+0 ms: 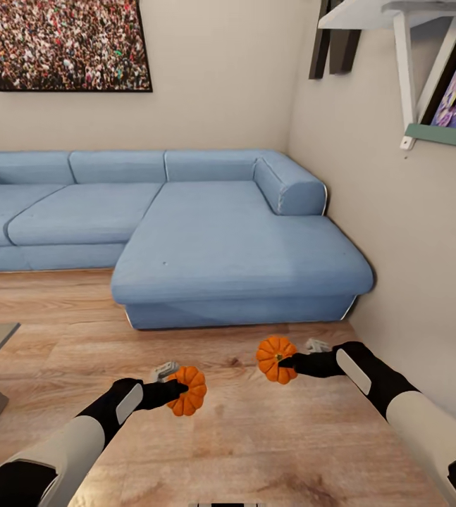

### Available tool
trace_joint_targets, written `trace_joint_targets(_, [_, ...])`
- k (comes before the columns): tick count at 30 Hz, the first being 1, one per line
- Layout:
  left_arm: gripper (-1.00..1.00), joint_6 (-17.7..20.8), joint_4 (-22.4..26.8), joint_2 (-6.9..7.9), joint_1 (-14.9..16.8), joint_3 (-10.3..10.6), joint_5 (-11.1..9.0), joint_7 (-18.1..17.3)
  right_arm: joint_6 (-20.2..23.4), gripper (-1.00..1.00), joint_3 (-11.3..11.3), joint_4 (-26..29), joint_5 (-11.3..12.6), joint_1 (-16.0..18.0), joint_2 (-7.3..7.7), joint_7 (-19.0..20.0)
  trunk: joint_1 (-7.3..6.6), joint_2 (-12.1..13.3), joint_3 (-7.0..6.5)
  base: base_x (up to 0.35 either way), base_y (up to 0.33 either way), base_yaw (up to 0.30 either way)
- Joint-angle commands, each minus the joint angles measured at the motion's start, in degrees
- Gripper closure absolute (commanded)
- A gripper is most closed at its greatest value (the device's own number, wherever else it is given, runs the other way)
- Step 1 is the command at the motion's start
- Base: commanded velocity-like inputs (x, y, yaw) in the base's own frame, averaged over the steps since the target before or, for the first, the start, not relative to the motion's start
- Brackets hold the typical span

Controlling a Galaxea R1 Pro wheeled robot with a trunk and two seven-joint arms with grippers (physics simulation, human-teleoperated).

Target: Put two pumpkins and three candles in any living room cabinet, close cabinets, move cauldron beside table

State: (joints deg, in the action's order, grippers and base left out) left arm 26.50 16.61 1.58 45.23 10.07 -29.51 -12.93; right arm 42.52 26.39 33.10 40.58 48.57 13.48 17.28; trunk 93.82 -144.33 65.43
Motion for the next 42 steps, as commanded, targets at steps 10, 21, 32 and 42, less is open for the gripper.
trace_joint_targets(10, [1.00,0.22,0.01,0.09,0.02,0.30,-0.20,0.04,-0.07,1.00,0.33,0.03,0.02,0.04,0.06,-5.70,-0.26,0.12,-2.17,0.000,0.000,0.000])
trace_joint_targets(21, [1.00,0.22,0.00,0.53,0.03,0.30,-0.20,0.67,0.15,1.00,0.43,0.12,-0.12,0.04,0.06,-6.06,-0.55,0.27,-4.43,0.000,0.000,0.028])
trace_joint_targets(32, [1.00,0.22,-0.06,0.41,0.03,0.30,-0.20,3.36,0.19,1.00,0.42,0.12,-0.14,0.04,0.06,-6.12,-0.83,0.41,-6.43,0.000,0.000,0.071])
trace_joint_targets(42, [1.00,0.17,-0.17,0.21,0.03,0.39,-0.20,3.50,0.28,1.00,0.42,0.03,-0.32,0.04,0.06,-6.12,-1.09,0.55,-7.94,0.000,0.000,0.103])
